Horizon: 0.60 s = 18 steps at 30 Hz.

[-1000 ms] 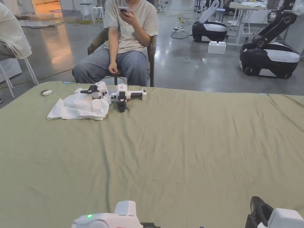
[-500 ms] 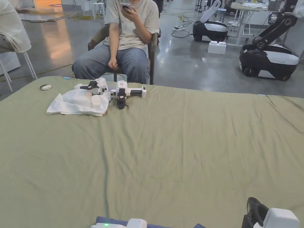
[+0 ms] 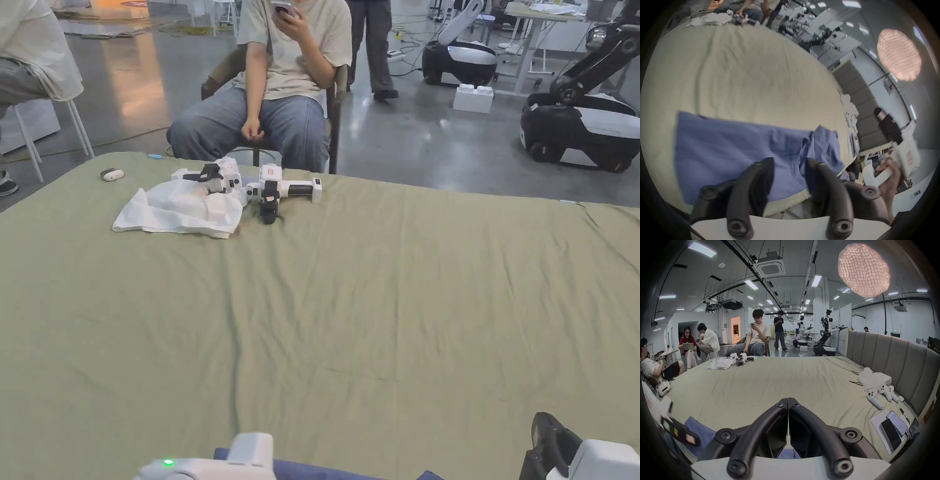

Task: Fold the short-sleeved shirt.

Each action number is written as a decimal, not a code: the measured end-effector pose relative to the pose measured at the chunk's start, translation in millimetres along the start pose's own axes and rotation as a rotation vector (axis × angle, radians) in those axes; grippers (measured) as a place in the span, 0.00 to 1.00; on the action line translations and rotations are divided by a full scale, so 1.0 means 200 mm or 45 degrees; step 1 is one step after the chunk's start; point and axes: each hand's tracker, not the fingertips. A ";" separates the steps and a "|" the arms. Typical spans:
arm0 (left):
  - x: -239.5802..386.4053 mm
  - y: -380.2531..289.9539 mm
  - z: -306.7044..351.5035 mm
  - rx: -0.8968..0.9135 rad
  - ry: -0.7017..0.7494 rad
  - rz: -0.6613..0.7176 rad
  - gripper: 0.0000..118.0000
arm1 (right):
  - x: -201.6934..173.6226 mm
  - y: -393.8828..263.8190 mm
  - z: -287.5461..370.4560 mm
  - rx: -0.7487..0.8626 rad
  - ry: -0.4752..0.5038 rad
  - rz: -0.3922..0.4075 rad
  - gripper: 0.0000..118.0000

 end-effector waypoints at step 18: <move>-0.82 -0.03 0.24 -0.027 0.053 0.244 0.67 | 0.02 0.06 -0.01 0.052 -0.016 -0.027 0.00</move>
